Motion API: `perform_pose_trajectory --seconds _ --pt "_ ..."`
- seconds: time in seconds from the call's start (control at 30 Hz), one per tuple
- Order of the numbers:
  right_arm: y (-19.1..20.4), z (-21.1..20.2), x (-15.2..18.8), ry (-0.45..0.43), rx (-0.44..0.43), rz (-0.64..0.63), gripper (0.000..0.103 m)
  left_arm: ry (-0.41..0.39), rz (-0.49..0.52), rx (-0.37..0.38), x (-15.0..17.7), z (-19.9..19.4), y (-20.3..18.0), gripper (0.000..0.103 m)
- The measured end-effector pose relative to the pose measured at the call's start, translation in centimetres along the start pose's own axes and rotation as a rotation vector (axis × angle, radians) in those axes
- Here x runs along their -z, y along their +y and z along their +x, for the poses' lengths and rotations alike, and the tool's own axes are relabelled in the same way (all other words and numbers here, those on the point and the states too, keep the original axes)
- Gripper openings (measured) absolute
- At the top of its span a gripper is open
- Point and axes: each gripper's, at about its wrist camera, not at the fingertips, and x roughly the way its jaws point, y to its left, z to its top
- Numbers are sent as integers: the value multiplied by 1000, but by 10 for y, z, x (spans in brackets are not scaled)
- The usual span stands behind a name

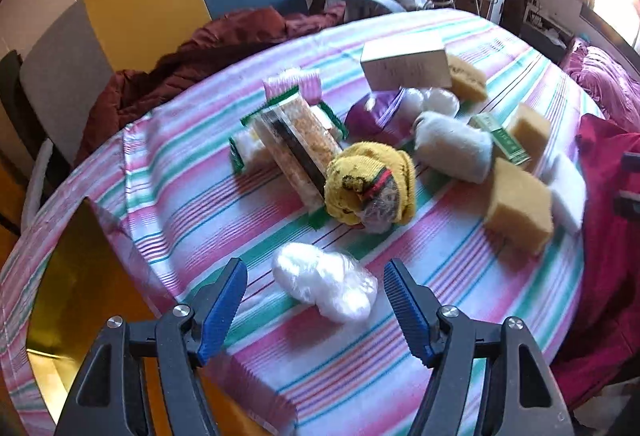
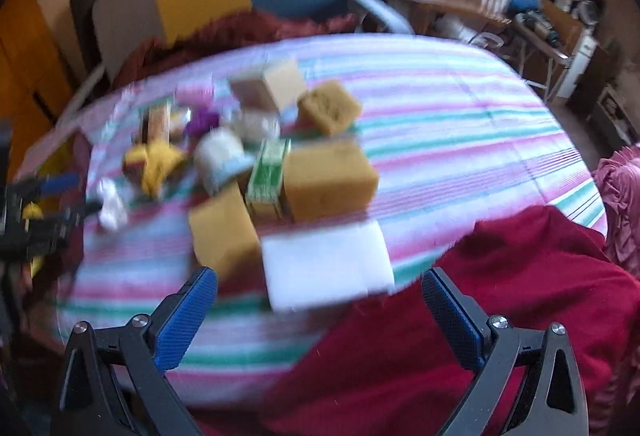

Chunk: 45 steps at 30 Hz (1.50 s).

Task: Organize objects
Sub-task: 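Grasp the white plastic-wrapped bundle with the left tool while the right tool grasps the white foam block, then carry both held items over the gold tray and lower them inside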

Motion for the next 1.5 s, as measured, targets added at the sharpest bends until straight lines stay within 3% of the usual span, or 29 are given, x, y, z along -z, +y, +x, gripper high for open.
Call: perform_pose_trajectory --seconds 0.27,0.33,0.47,0.57,0.63,0.67,0.8,0.97,1.07,1.27,1.4,1.5 --pt "-1 46 -6 182 24 -88 103 81 -32 40 3 29 7 59" --pt "1 60 -11 224 41 -128 103 79 -38 70 4 31 7 50" --pt "-1 80 -16 271 57 -152 103 65 -35 92 3 34 4 45" --pt "-4 88 -14 293 -2 -129 103 52 -37 100 5 34 3 43" --pt "-4 88 -10 288 -19 -125 98 45 -34 102 7 32 1 41" --pt "-5 88 -9 283 -32 -120 90 42 -37 104 8 31 2 41" --pt "-6 79 -2 256 -48 -97 82 19 -53 130 7 26 5 40" --pt "-11 59 6 193 -39 -64 52 -19 -84 175 11 9 5 40" --pt "-14 46 13 161 -50 -47 40 -41 -100 196 13 -2 2 40" --pt "-8 11 4 95 -18 -63 25 -123 -148 232 21 -36 11 40" --pt "-12 -13 -19 14 -3 -57 25 -183 -200 238 30 -63 25 40" --pt "4 -34 -30 -54 -55 -73 25 -219 -253 218 45 -82 44 40"
